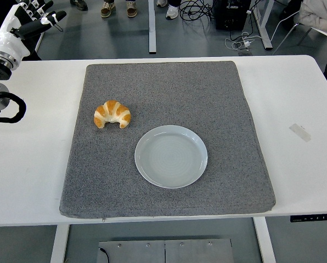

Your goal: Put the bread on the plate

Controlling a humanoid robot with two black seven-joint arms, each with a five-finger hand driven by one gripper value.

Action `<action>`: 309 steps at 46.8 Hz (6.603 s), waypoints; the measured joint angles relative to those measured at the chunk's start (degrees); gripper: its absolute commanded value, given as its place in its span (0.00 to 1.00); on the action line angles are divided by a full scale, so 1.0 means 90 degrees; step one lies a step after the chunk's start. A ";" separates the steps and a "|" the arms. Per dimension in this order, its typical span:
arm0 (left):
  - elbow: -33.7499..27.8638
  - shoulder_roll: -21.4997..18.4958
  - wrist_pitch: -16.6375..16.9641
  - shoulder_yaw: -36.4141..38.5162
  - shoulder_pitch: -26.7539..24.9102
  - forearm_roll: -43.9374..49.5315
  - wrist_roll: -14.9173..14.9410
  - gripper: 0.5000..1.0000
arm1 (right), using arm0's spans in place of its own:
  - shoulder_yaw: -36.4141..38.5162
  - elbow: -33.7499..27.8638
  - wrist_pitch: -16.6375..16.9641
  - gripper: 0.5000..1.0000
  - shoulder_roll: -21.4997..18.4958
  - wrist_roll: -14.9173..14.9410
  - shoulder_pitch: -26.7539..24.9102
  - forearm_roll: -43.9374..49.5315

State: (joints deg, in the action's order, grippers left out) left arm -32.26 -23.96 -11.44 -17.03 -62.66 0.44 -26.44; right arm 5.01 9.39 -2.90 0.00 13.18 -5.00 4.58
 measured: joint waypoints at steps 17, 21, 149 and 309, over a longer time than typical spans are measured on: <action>-0.0967 -0.0709 0.0100 0.1670 -0.0812 -0.0585 0.0047 0.95 | 0.0000 0.0002 0.0000 1.00 0.0000 0.0000 -0.0001 0.0000; -0.1254 -0.0802 0.0303 0.1733 -0.0886 -0.1071 0.0064 0.95 | 0.0000 0.0002 0.0000 1.00 0.0000 0.0000 0.0000 0.0000; -0.2236 0.0279 0.5161 0.5389 -0.0694 -0.4776 0.0459 0.95 | 0.0000 0.0000 0.0000 1.00 0.0000 0.0000 0.0000 -0.0002; -0.2822 0.0918 0.5160 0.4430 -0.1579 -0.6352 -0.0060 0.00 | 0.0000 0.0002 0.0000 1.00 0.0000 0.0000 -0.0001 0.0000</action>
State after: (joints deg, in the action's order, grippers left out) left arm -57.65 -15.70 35.00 22.84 -76.87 -56.72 -26.98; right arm 5.01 9.41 -2.90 0.00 13.18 -5.01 4.58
